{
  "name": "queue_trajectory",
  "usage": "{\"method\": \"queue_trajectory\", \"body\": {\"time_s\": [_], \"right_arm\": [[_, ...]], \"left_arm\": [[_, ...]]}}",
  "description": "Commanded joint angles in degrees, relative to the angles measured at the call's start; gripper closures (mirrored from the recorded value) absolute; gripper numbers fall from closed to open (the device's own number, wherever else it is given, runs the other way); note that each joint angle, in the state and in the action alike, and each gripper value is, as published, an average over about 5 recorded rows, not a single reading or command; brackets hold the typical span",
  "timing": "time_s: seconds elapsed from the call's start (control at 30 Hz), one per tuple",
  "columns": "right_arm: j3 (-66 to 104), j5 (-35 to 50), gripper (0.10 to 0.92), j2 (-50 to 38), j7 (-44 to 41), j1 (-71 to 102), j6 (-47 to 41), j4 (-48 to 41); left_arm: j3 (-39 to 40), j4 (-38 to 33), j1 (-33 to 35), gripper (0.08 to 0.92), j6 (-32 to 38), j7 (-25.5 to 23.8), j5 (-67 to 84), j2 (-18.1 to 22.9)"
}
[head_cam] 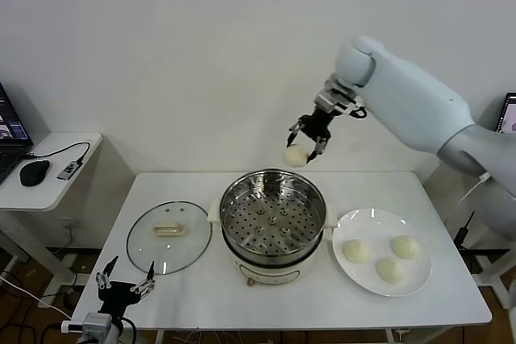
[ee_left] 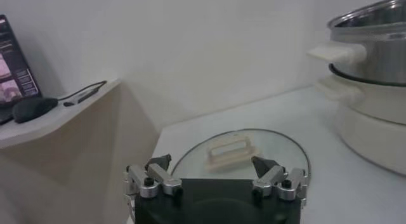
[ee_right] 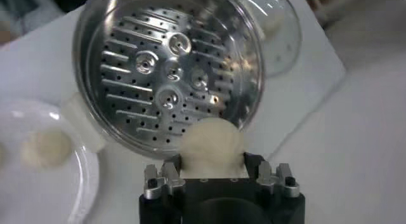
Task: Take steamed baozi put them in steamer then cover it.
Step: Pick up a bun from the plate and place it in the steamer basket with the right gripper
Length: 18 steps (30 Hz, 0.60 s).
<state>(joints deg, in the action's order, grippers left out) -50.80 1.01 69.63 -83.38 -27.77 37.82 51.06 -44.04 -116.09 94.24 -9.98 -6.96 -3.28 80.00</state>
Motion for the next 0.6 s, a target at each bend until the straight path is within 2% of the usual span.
{"method": "queue_trajectory", "body": {"time_s": [0.03, 0.2, 0.6], "right_arm": [[-2.13, -5.99, 0.414, 2.85, -0.79, 0.56, 9.7, 3.78], [-3.73, -8.44, 0.414, 3.76, 2.56, 1.9, 9.7, 4.09], [1.88, -18.25, 0.415, 7.69, 7.33, 8.59, 9.7, -1.79]], "left_arm": [[-0.12, 0.01, 0.02, 0.177, -0.04, -0.03, 0.02, -0.02], [-0.01, 0.12, -0.23, 0.177, -0.11, 0.0, 0.0, -0.09], [-0.26, 0.18, -0.01, 0.177, -0.32, -0.3, 0.02, -0.5]]}}
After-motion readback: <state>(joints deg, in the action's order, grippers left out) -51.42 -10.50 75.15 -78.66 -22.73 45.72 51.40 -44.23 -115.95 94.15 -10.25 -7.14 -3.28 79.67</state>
